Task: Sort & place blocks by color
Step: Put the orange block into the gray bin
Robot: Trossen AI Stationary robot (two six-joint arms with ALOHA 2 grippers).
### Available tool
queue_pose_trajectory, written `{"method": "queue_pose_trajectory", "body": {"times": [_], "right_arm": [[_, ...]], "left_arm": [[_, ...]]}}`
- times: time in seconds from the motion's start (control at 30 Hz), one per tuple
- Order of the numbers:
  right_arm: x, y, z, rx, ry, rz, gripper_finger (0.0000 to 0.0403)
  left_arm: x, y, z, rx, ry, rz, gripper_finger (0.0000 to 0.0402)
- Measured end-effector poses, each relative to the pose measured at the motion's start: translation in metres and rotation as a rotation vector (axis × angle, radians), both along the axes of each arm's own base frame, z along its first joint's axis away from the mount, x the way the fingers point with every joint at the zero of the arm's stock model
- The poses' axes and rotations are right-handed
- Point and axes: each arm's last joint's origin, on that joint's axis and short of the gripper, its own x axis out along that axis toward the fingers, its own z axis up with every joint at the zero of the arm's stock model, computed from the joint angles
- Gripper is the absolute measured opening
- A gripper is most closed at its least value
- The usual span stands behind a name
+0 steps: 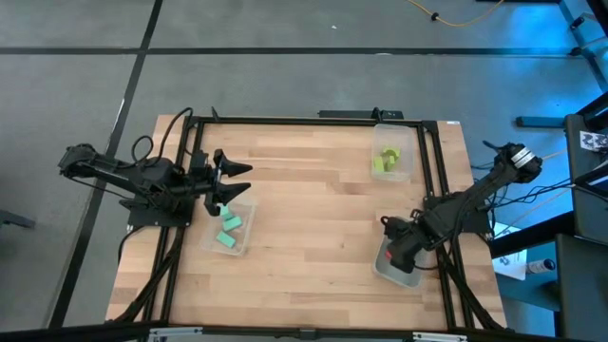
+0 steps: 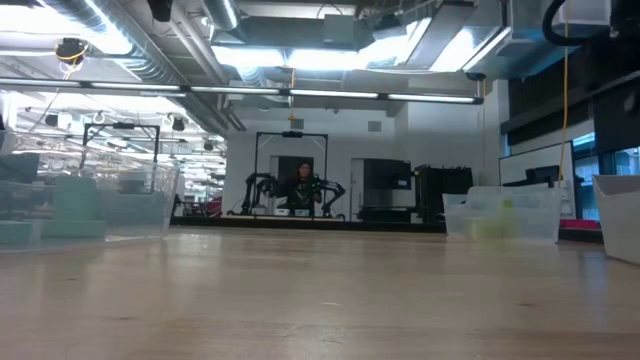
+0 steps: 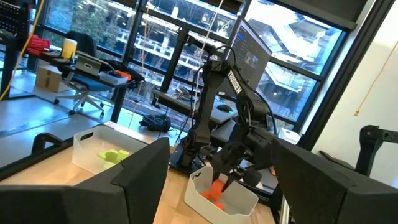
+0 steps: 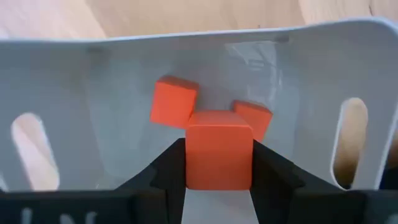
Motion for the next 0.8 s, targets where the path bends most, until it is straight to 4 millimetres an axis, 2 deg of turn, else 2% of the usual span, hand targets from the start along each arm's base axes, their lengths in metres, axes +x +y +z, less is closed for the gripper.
{"method": "queue_pose_trajectory", "body": {"times": [0.2,0.43,0.63,0.8], "right_arm": [[0.000,-0.001,-0.004,-0.031,-0.024,-0.044,0.0134],[0.007,0.007,-0.003,0.042,-0.111,-0.034,0.0134],[0.001,0.011,-0.004,0.024,-0.099,-0.058,0.0134],[-0.002,0.013,-0.018,0.032,-0.131,-0.085,0.0134]], "left_arm": [[0.000,0.000,0.000,0.007,0.001,0.003,0.0273],[0.000,0.000,0.000,0.007,0.001,0.003,0.0273],[0.000,0.000,0.000,0.007,0.001,0.003,0.0273],[0.000,0.000,0.000,0.008,0.002,0.003,0.0273]]}}
